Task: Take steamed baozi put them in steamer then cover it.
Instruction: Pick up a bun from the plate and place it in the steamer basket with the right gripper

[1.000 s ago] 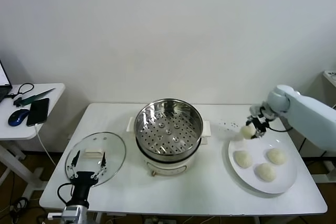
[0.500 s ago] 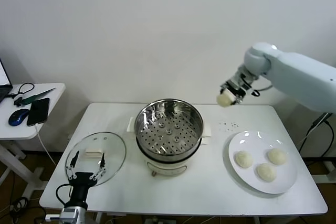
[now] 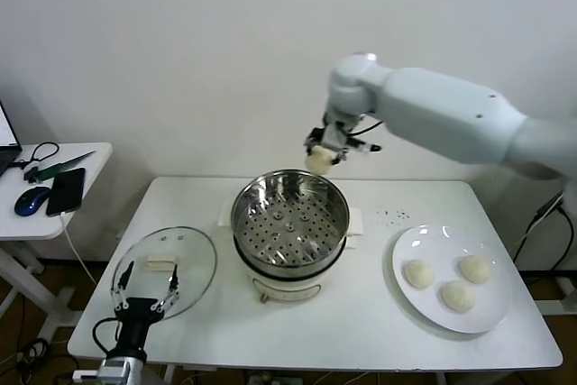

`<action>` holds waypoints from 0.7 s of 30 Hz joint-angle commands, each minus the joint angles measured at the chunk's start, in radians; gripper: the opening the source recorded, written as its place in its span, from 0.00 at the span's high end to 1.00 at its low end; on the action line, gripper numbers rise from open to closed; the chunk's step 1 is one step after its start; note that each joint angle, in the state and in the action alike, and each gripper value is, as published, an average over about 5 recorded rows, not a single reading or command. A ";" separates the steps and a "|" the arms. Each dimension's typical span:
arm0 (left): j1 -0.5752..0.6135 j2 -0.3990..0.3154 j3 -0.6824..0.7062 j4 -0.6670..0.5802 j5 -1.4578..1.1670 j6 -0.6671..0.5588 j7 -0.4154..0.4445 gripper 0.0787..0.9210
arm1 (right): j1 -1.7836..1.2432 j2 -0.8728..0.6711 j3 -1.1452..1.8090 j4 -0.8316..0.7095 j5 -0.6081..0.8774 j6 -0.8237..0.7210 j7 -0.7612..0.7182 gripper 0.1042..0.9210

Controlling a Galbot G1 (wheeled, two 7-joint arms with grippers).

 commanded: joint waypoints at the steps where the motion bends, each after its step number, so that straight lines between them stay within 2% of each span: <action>1: -0.004 0.019 0.000 0.000 -0.008 0.003 0.002 0.12 | -0.117 0.159 0.007 -0.039 -0.139 0.060 0.007 0.35; 13: -0.010 0.029 0.004 0.013 -0.022 -0.007 0.000 0.12 | -0.193 0.175 0.006 -0.170 -0.195 0.078 0.022 0.35; 21: -0.015 0.033 0.005 0.013 -0.023 -0.002 -0.001 0.12 | -0.195 0.172 0.003 -0.179 -0.199 0.077 0.028 0.34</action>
